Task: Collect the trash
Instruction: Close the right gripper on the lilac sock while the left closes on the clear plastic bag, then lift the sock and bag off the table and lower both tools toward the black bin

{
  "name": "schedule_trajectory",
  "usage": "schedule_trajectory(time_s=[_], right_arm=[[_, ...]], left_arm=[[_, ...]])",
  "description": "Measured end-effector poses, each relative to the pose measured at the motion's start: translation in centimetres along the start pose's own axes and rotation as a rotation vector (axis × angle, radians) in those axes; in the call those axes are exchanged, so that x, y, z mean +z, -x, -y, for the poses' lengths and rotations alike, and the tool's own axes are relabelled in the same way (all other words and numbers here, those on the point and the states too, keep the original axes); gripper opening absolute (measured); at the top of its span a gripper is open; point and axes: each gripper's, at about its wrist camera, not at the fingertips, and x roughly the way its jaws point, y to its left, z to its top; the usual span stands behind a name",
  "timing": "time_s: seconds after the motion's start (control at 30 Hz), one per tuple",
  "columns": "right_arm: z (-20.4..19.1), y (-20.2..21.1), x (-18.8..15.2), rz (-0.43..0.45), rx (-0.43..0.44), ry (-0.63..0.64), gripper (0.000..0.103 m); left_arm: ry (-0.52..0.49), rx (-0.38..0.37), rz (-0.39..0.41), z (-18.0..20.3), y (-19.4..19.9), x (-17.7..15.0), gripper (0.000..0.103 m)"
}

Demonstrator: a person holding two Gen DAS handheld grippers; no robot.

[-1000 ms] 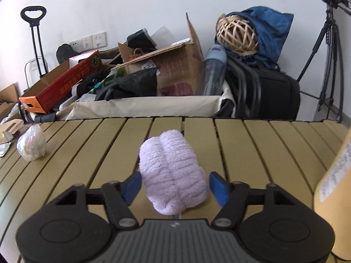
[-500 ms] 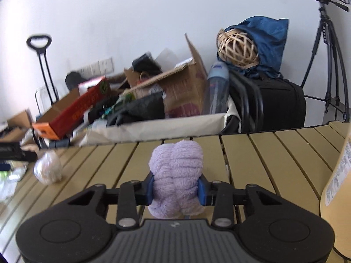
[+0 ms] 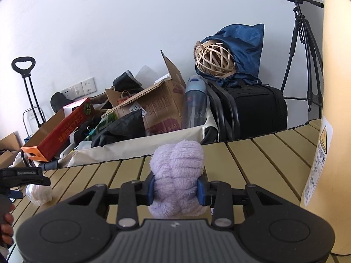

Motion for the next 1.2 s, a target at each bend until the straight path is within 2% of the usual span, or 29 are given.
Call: schedule_trajectory(time_s=[0.13, 0.2, 0.27, 0.3, 0.37, 0.6, 0.8, 1.0, 1.2], right_arm=[[0.0, 0.2, 0.0, 0.014, -0.008, 0.005, 0.035], [0.0, 0.2, 0.0, 0.015, -0.011, 0.005, 0.035], [0.0, 0.1, -0.1, 0.01, -0.013, 0.004, 0.035], [0.0, 0.0, -0.1, 0.008, -0.014, 0.003, 0.035], [0.1, 0.0, -0.1, 0.008, -0.014, 0.0, 0.035], [0.1, 0.0, -0.1, -0.005, -0.01, -0.01, 0.035], [-0.3, 0.5, -0.2, -0.027, -0.009, -0.019, 0.035], [-1.2, 2.9, -0.1, -0.026, 0.011, -0.021, 0.035], [-2.6, 7.0, 0.5, -0.006, 0.043, -0.02, 0.035]], left_arm=[[-0.002, 0.011, 0.001, 0.4, -0.8, -0.4, 0.101], [-0.01, 0.003, -0.003, 0.6, -0.9, -0.5, 0.087], [-0.022, -0.007, -0.02, 0.6, -1.1, -0.5, 0.06], [-0.028, -0.006, -0.032, 0.7, -1.2, -0.5, 0.053], [-0.037, 0.0, -0.021, 0.7, -1.0, -0.7, 0.048], [-0.061, 0.004, 0.019, 0.6, 1.2, -0.6, 0.046], [-0.075, -0.023, 0.034, 0.2, 3.9, -0.7, 0.046], [-0.105, -0.047, 0.046, 0.0, 7.5, -1.6, 0.046], [-0.132, -0.062, 0.052, -0.6, 12.0, -2.7, 0.046]])
